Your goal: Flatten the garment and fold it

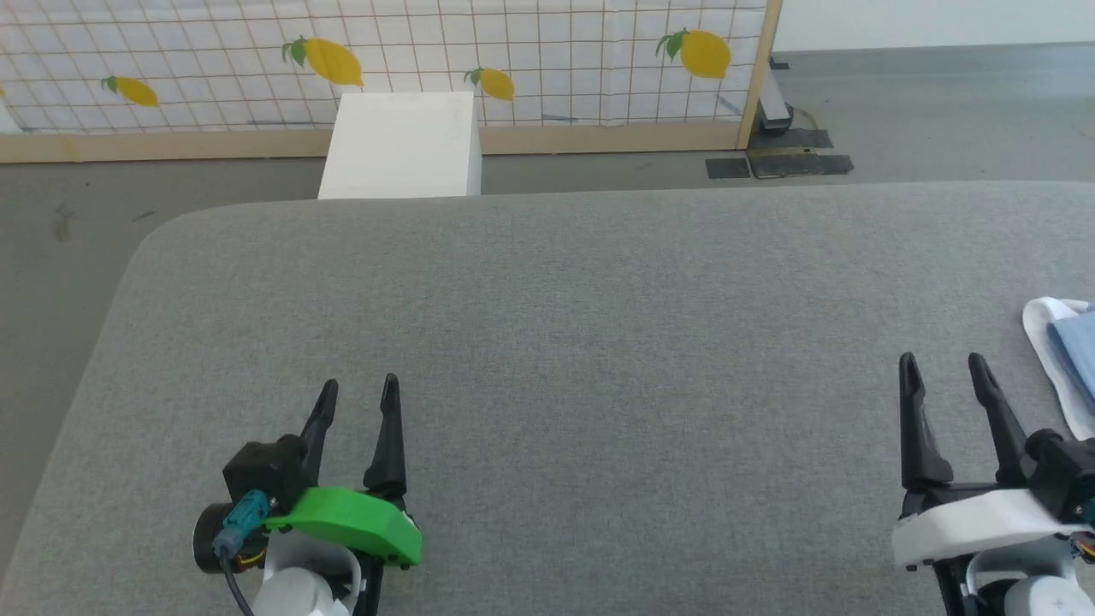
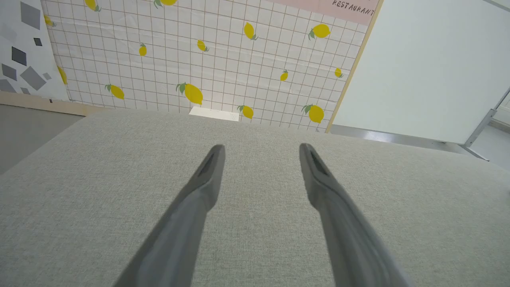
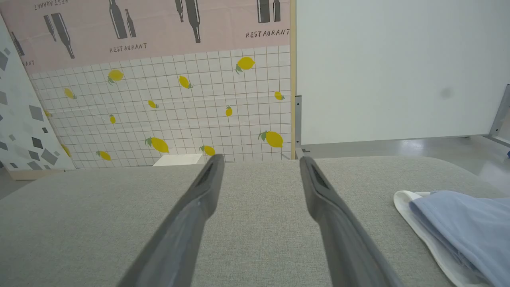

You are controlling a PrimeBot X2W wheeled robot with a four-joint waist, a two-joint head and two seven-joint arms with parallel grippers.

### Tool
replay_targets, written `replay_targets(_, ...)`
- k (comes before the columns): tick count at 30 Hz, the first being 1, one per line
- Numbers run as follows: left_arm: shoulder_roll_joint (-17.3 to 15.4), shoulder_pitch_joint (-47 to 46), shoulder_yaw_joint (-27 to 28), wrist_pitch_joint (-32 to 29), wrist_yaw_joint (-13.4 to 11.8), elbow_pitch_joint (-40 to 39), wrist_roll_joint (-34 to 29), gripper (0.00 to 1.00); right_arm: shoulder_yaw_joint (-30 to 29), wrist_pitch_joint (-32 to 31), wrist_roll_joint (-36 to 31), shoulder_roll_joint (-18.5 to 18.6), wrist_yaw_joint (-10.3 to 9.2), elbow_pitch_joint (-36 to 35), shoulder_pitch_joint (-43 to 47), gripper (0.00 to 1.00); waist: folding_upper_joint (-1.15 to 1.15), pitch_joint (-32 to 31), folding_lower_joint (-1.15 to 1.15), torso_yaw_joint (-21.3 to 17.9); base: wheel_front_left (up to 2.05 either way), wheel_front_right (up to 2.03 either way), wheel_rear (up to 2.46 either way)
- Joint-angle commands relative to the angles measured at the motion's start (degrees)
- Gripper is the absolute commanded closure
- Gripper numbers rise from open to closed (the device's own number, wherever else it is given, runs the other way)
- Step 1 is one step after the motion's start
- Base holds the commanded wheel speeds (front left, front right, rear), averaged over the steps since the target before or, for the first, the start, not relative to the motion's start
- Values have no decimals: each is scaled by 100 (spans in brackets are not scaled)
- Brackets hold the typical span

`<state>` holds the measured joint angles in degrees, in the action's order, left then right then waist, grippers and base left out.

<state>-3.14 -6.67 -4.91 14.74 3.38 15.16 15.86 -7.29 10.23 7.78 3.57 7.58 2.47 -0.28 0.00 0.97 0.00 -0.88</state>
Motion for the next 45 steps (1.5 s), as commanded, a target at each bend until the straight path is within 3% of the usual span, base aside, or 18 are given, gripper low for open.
replay_targets(1, 24, 105, -21, 26, -41, -28, 38, 0, 5, 51, -42, -30, -9, 20, 91, 0, 0, 3, 0, 29, 0, 0, 0)
replay_targets(15, 25, 190, -33, 26, -169, -169, 142, 0, 70, 86, 70, -67, -9, 109, 183, 0, 0, 14, 0, 55, 0, 0, 0)
replay_targets(16, 2, 102, -42, -4, -150, -138, 96, 100, 57, 35, 40, -53, 1, 95, 125, 100, 0, 14, 0, 55, 0, 0, 0)
replay_targets(45, 5, 183, 30, -217, -177, -333, -150, 100, 145, -119, -83, -53, 0, 44, 111, 100, 0, -2, 0, 60, 0, 0, 0)
